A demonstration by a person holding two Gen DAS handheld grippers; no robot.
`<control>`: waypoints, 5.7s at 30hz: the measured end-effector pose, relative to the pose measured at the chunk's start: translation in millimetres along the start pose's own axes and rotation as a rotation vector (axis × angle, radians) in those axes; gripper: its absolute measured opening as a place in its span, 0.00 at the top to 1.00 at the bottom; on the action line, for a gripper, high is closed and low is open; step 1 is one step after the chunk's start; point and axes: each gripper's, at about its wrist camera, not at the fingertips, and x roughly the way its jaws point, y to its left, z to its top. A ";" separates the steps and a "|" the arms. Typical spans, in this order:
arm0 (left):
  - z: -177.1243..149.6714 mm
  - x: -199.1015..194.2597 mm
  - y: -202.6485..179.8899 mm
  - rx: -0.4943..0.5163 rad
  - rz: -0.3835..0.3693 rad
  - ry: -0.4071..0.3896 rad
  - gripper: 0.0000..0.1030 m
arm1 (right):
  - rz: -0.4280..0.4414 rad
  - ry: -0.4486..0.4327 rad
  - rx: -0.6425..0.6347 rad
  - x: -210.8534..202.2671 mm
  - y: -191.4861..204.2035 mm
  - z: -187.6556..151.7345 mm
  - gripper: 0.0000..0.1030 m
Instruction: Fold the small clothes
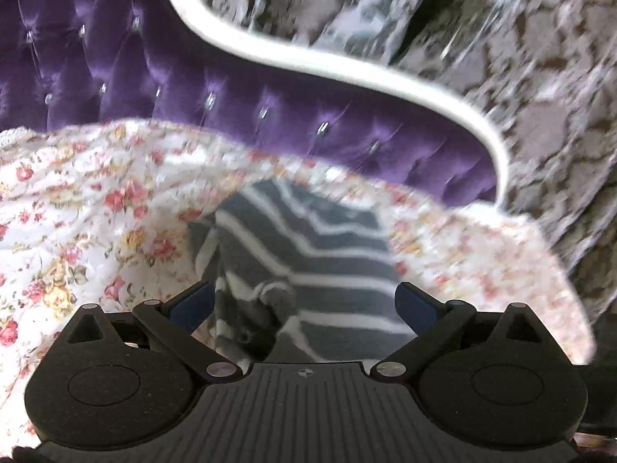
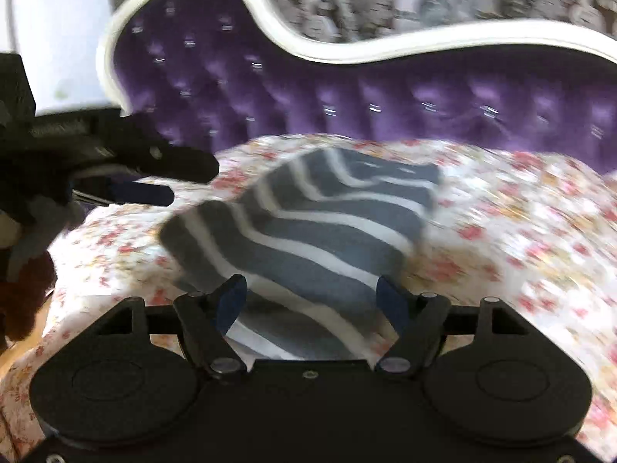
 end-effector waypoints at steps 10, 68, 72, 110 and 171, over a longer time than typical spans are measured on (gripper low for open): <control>-31.7 30.1 48.7 -0.091 0.069 0.133 0.01 | -0.059 0.048 -0.049 2.7 4.8 -18.6 0.25; -131.1 -121.5 -26.2 -0.313 -0.536 0.299 0.65 | 0.287 0.193 0.557 -89.3 -20.3 -73.5 0.58; -164.4 -152.7 -34.0 -0.331 -0.548 0.308 0.65 | 0.272 0.206 0.546 -113.6 -7.3 -100.7 0.55; -231.0 -196.2 -43.2 -0.051 -0.044 0.032 0.29 | -0.044 0.096 0.074 -193.0 95.7 -160.8 0.26; -232.9 -274.7 -133.4 0.116 0.351 -0.087 0.17 | -0.183 -0.039 0.134 -246.7 128.0 -153.2 0.01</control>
